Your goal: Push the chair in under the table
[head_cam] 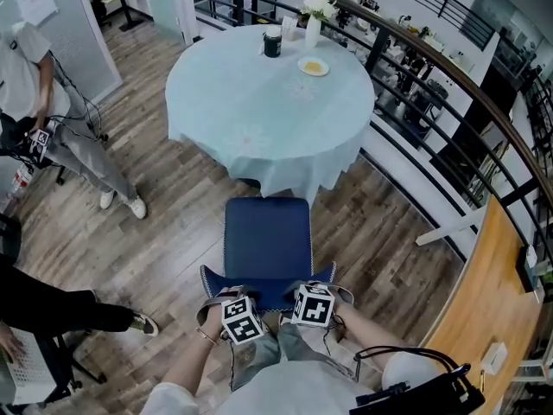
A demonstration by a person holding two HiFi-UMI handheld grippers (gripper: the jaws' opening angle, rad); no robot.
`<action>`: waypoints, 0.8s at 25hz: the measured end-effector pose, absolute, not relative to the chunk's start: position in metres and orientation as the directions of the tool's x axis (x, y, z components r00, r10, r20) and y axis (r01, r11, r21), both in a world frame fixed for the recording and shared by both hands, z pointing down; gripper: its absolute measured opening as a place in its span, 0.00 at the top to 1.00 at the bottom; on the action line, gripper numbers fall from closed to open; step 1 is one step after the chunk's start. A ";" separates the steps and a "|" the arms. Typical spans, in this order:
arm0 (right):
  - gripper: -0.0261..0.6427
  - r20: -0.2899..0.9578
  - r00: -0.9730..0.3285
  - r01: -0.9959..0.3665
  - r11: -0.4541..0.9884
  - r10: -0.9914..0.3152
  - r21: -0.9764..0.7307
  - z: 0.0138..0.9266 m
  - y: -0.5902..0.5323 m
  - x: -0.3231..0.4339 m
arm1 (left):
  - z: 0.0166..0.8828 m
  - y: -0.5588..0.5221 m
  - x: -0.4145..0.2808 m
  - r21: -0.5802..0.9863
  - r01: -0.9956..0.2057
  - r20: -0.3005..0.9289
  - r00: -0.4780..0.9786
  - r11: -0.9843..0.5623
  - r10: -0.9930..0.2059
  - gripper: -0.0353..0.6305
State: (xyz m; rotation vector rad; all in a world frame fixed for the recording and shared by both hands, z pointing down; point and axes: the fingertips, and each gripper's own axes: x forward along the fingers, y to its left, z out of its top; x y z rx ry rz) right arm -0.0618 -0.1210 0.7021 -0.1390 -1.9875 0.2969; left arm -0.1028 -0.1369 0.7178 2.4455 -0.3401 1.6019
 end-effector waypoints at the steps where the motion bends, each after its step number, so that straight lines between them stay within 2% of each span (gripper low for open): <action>1: 0.70 0.877 -0.423 -0.036 0.963 0.228 -0.268 0.703 -0.123 -0.062 | 0.718 -0.138 -0.103 0.038 -0.299 0.919 0.386 -0.954 -0.084 0.67; 20: 0.69 0.876 -0.440 -0.055 0.967 0.199 -0.247 0.702 -0.169 -0.056 | 0.718 -0.182 -0.096 0.026 -0.320 0.915 0.389 -0.947 -0.106 0.67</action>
